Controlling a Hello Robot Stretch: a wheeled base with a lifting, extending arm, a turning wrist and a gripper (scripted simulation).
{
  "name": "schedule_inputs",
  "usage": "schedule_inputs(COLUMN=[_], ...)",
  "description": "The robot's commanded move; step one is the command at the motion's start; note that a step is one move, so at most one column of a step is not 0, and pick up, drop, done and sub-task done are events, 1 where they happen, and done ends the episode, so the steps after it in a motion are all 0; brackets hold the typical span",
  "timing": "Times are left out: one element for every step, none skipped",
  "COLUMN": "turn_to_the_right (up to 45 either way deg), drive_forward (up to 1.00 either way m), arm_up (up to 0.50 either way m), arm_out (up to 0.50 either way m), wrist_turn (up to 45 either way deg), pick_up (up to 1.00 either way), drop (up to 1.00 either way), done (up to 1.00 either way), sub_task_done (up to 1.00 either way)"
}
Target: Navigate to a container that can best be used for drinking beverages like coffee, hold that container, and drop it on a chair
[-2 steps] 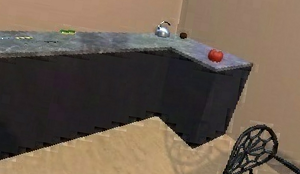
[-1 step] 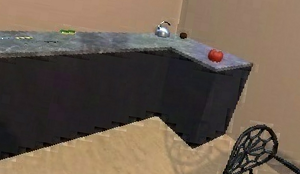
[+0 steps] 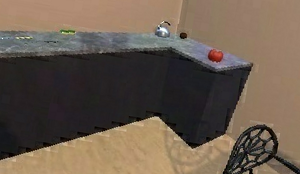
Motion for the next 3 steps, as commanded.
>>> schedule_inputs(turn_to_the_right=[0.0, 0.0, 0.0], drive_forward=[0.00, 0.00, 0.00], arm_up=[0.18, 0.00, 0.00], arm_out=[0.00, 0.00, 0.00], wrist_turn=[0.0, -45.0, -45.0], pick_up=[0.00, 0.00, 0.00], drop=[0.00, 0.00, 0.00], done=[0.00, 0.00, 0.00], sub_task_done=[0.00, 0.00, 0.00])
